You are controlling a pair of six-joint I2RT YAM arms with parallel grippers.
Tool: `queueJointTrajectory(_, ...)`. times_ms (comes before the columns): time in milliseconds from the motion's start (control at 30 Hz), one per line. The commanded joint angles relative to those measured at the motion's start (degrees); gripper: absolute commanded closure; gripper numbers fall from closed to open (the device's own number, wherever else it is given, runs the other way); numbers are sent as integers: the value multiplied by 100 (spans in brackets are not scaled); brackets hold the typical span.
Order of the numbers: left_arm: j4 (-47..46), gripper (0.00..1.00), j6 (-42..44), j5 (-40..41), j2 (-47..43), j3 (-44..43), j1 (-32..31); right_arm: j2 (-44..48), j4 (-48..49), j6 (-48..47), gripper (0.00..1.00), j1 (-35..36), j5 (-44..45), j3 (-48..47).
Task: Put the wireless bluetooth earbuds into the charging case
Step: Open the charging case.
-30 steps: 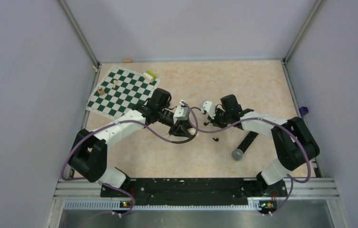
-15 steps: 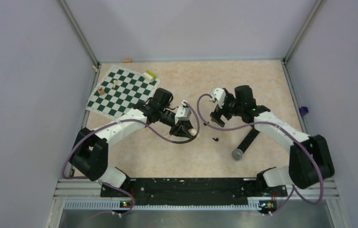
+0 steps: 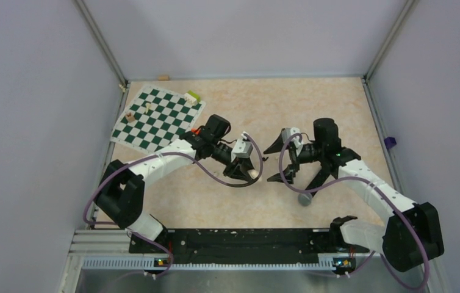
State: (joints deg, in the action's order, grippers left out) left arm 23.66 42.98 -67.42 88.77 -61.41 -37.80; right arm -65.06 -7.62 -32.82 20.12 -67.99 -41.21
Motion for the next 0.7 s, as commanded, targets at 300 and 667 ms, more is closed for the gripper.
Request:
queueJointTrajectory(300,69,100,16,34,50,-309,-244,-302,1728,1602,1,560,348,350)
queueJointTrajectory(667,605,100,427,-234,129,-485,-336,-465,1033,1336,1,92,1298,-127)
